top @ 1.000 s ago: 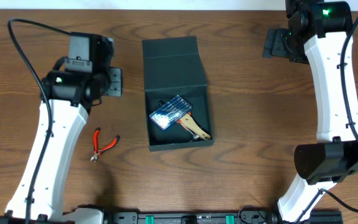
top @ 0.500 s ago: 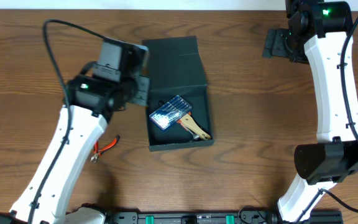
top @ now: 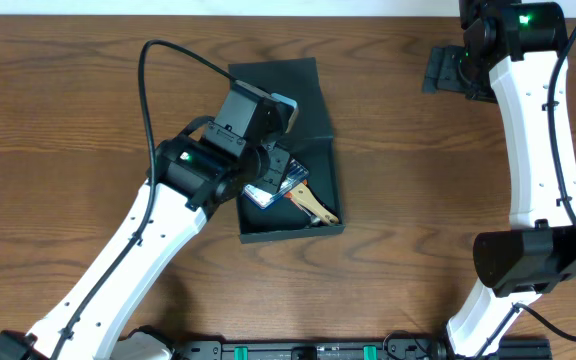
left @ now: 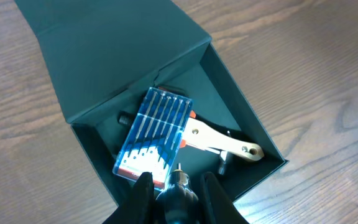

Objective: Pack container
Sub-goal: 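Carry the yellow screwdriver right into the box and open the left gripper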

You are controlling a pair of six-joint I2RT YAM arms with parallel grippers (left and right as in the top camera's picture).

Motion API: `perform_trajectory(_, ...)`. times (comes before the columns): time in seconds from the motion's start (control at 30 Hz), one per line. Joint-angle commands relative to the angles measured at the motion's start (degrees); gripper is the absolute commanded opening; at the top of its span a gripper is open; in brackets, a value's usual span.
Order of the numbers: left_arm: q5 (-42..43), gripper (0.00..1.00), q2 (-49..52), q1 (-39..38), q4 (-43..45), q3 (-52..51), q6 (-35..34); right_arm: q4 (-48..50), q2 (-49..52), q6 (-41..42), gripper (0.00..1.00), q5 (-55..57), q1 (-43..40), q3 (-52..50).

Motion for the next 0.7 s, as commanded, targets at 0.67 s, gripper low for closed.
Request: perform_trajectory(0.67, -0.04, 0.15, 15.10, -0.11, -6.95, 0.42, -0.28, -0.04, -0.17, 0.79, 0.99, 0.79, -0.39, 0.76)
